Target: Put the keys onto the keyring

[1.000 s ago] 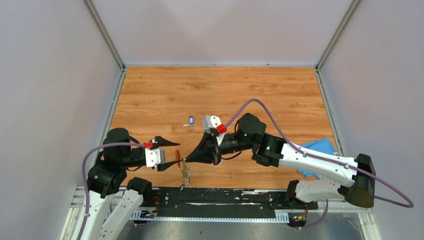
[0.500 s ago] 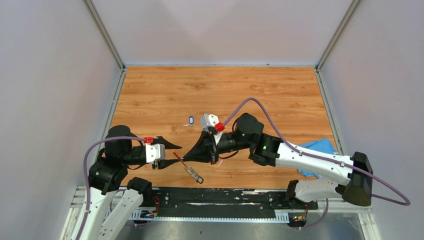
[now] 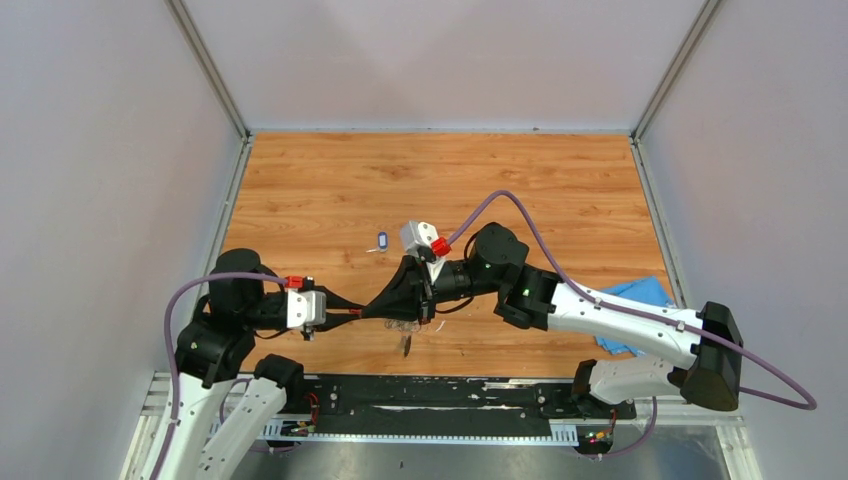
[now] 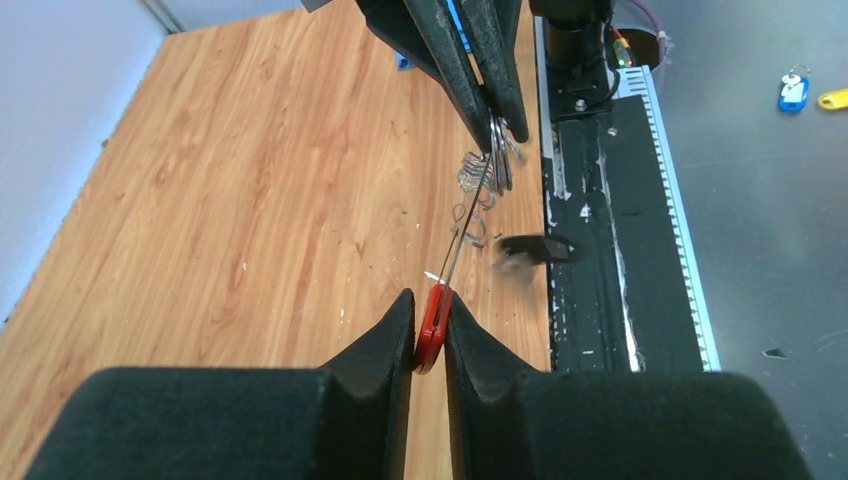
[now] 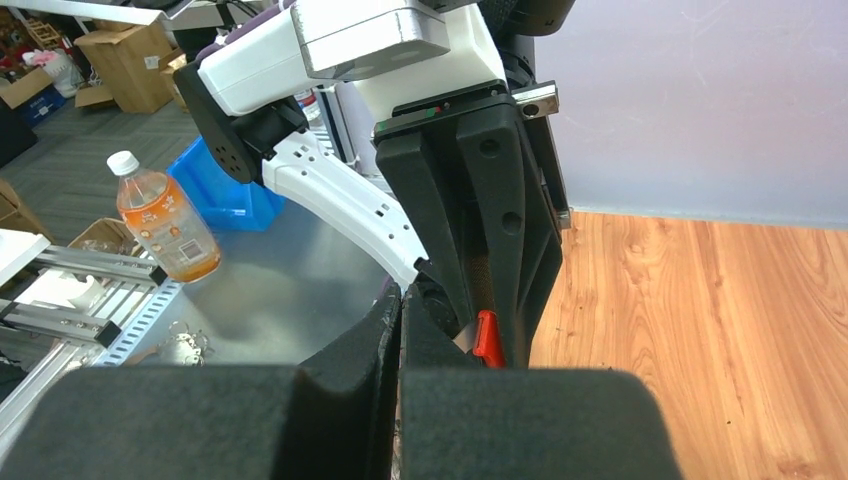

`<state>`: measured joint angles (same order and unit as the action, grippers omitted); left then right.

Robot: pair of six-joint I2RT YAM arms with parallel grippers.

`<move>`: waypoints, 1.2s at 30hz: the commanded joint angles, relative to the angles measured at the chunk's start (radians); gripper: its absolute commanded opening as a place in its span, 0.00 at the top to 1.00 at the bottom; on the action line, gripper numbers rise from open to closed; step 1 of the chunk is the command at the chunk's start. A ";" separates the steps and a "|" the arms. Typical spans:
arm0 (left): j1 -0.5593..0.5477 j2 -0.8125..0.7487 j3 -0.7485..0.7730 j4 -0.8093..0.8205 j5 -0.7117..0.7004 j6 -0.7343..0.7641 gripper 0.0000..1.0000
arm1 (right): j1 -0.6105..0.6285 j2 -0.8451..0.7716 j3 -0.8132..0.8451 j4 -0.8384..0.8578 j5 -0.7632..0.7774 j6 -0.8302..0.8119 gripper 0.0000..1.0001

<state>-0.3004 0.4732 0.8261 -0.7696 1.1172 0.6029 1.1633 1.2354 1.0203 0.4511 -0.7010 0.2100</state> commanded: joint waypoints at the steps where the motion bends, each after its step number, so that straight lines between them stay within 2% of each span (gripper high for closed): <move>1: 0.004 0.002 0.032 0.019 0.019 0.006 0.84 | -0.004 0.006 0.021 0.028 -0.025 0.019 1.00; 3: 0.004 -0.001 0.036 0.019 0.019 0.004 0.79 | -0.004 0.007 0.022 0.019 -0.033 0.017 1.00; 5: 0.004 -0.003 0.040 0.019 0.009 0.007 0.64 | -0.004 0.006 0.021 0.001 -0.036 0.009 1.00; 13: 0.004 -0.014 0.091 0.020 -0.071 0.029 0.48 | -0.004 -0.004 0.014 -0.038 0.001 -0.025 1.00; 15: 0.004 -0.033 0.097 0.020 -0.095 0.051 0.41 | -0.004 -0.010 0.013 -0.050 0.032 -0.039 1.00; 19: 0.004 -0.089 0.098 0.020 -0.178 0.092 0.39 | -0.001 -0.024 0.029 -0.126 0.141 -0.086 1.00; 25: 0.004 -0.129 0.108 0.020 -0.179 0.009 0.43 | 0.030 -0.032 0.053 -0.205 0.293 -0.155 1.00; 33: 0.004 -0.049 0.112 0.020 -0.179 -0.268 0.46 | 0.074 -0.058 0.035 -0.177 0.467 -0.202 1.00; 36: 0.004 -0.027 0.097 0.021 -0.161 -0.329 0.46 | 0.097 -0.068 0.025 -0.153 0.563 -0.238 1.00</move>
<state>-0.3004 0.4103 0.9321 -0.7555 0.9394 0.4198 1.2255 1.2057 1.0260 0.2443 -0.2913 0.0422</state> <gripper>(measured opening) 0.545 0.006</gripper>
